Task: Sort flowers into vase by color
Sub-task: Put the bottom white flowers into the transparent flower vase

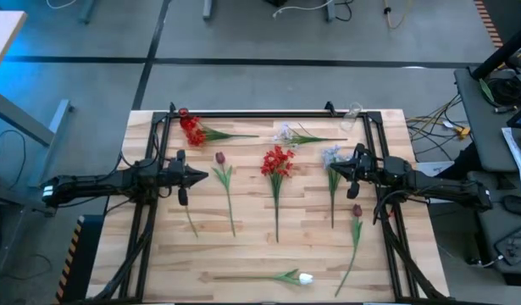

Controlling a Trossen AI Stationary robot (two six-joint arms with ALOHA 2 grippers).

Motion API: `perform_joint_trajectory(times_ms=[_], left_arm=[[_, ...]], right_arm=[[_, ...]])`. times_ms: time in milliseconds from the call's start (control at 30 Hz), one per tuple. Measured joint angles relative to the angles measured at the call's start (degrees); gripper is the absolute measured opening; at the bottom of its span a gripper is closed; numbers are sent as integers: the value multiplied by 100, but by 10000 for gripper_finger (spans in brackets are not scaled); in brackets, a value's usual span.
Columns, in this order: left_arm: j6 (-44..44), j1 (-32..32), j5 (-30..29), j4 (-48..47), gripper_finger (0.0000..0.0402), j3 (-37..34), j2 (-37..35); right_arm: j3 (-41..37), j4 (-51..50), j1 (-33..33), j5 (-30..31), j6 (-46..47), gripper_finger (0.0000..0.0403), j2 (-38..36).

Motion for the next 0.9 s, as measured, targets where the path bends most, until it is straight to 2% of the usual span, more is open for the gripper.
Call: perform_joint_trajectory(times_ms=[200, 300, 533, 767, 900], left_arm=[[-2, 0, -2, 5, 0, 0, 2], [15, 0, -2, 30, 0, 1, 2], [19, 0, -9, 493, 0, 0, 2], [-37, 2, -13, 775, 0, 0, 0], [-147, 2, -16, 755, 0, 0, 3]], right_arm=[[20, 574, -1, 2, 472, 9, 27], [173, 118, -1, 43, 1094, 9, 173], [522, -1375, 27, 1006, 1957, 9, 900], [1114, -2487, 66, 1059, 2933, 9, 1794], [1513, -3110, 324, 1003, 3237, 22, 2320]])
